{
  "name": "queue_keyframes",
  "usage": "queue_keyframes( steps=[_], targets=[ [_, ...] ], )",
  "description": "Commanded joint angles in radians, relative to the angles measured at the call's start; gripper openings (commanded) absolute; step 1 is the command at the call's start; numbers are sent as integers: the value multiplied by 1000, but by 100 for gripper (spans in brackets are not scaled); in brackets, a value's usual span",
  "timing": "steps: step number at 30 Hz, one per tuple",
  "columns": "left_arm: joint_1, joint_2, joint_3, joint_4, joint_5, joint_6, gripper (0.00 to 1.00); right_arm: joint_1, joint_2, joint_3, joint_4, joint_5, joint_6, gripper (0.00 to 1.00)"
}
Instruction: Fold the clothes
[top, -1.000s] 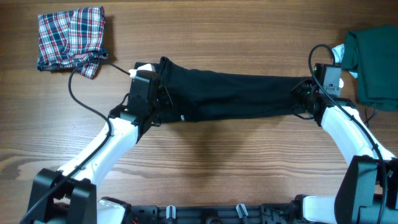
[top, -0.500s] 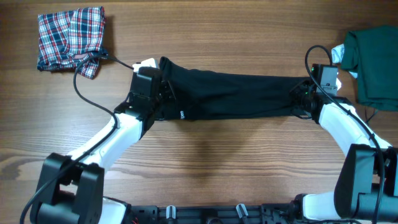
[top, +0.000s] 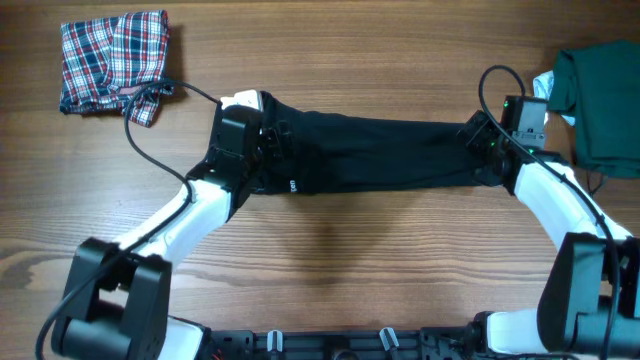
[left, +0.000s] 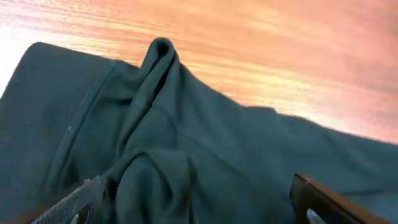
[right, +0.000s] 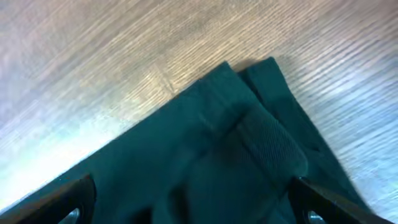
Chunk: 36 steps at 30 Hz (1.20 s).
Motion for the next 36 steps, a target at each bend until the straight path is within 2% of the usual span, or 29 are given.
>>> queue_keyframes(
  steps=[1,4,6,9,11,12,13,14,16,17,19,22,29,36],
  targets=[
    [6,-148,21,-21,-6,76,96,4,-124,98,-64,17,-161,100],
    [6,-259,21,-49,-6,118,95,5,-197,156,-144,-4,-225,100],
    [5,-311,21,-135,-5,117,95,5,-219,159,-177,-142,-271,100],
    [-16,-299,21,-256,-2,90,94,11,-192,158,-251,-432,-414,99],
    [-27,-263,21,-296,3,48,94,25,-148,155,-285,-470,-428,93],
    [-27,-245,21,-305,16,47,88,33,-124,155,-291,-471,-427,86],
    [-27,-221,21,-307,34,47,83,43,-94,155,-298,-470,-424,62],
    [-27,-185,21,-306,55,40,66,62,-44,155,-312,-465,-393,28],
    [-27,-171,21,-308,63,21,54,74,-5,155,-320,-436,-364,20],
    [-27,-168,21,-309,82,15,39,77,13,155,-320,-414,-350,17],
    [-27,-167,21,-307,174,16,17,77,41,155,-323,-367,-312,15],
    [-27,-149,21,-302,249,23,4,77,66,154,-332,-302,-296,11],
    [-27,26,21,-159,336,26,4,69,143,154,-297,-234,-297,7],
    [-18,118,21,-140,328,27,4,38,174,154,-301,-23,-231,9]
  ],
)
